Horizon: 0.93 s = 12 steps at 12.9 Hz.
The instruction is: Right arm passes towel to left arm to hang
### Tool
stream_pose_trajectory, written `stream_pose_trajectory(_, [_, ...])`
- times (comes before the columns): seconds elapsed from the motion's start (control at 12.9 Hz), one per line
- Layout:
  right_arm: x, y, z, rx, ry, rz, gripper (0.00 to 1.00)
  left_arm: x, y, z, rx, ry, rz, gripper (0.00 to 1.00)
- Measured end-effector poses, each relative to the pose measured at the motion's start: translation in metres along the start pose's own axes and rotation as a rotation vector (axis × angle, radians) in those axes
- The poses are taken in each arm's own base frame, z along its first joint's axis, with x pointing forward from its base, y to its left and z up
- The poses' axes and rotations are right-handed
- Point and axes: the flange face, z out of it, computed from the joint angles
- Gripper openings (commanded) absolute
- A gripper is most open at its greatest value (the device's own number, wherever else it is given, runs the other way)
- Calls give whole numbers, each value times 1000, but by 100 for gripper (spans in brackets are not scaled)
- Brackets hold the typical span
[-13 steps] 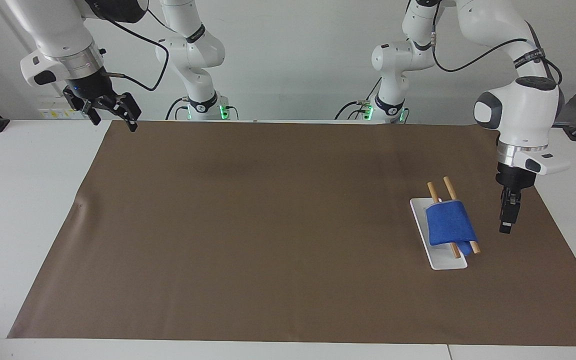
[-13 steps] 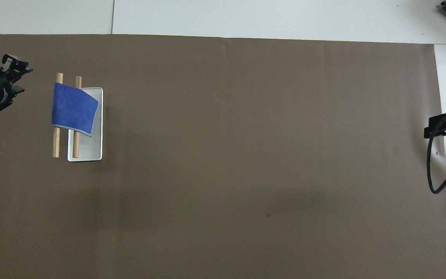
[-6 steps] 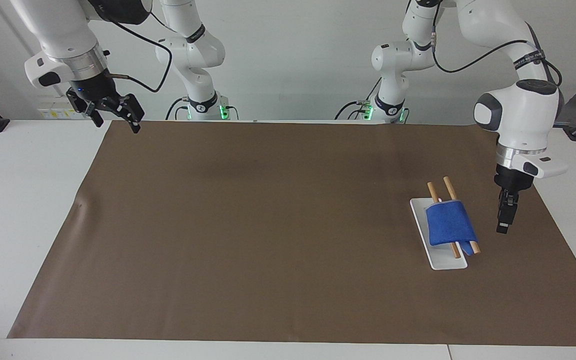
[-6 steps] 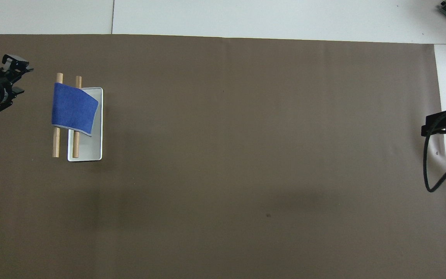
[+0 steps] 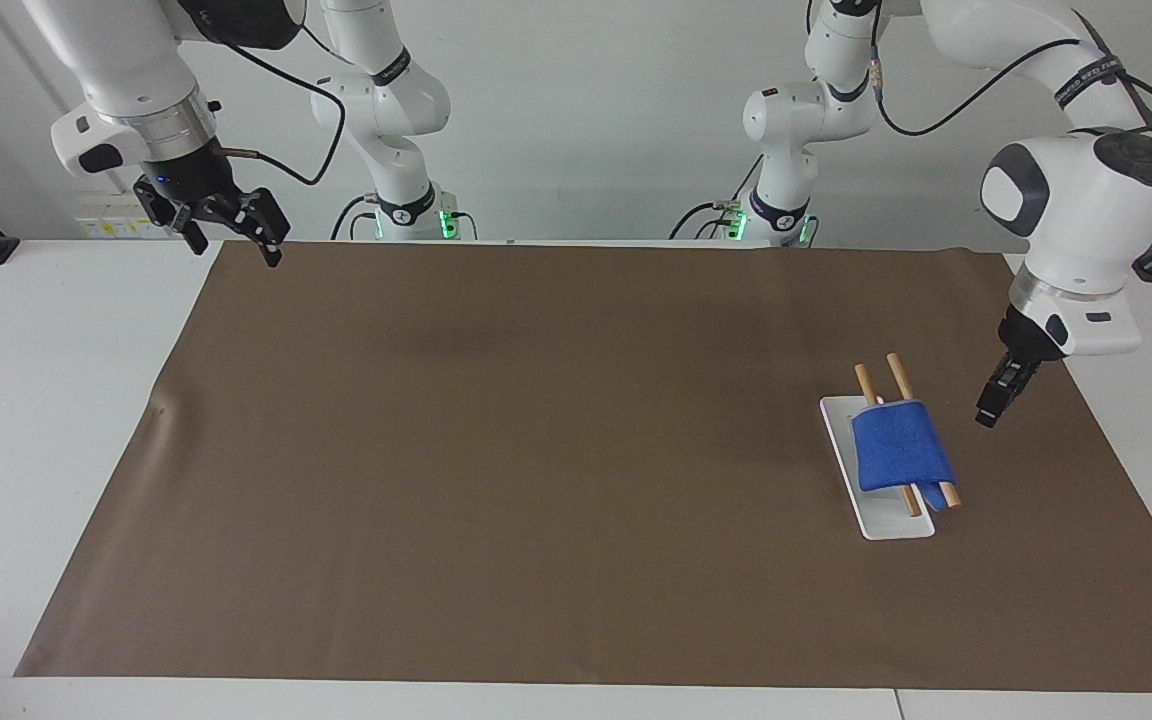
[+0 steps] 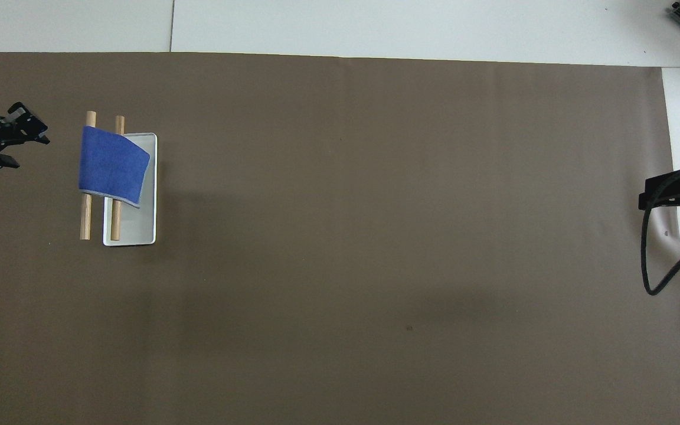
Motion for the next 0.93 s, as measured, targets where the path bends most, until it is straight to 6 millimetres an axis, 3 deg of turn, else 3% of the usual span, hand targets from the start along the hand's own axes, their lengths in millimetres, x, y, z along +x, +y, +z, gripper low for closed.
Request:
stream_pose_trajectory(0.46, [-5,6,-5,1,-1,9,100,-39,21,-49,120,-215,230,64])
stream_pose_trajectory(0.7, [-5,6,-4,1,-3,9,100,-51,22,-76,119,-232,321,76])
stream_pose_trajectory(0.93, [-6,3,-4,1,-3,4,100,-67,17,-119,75,-194,430,82])
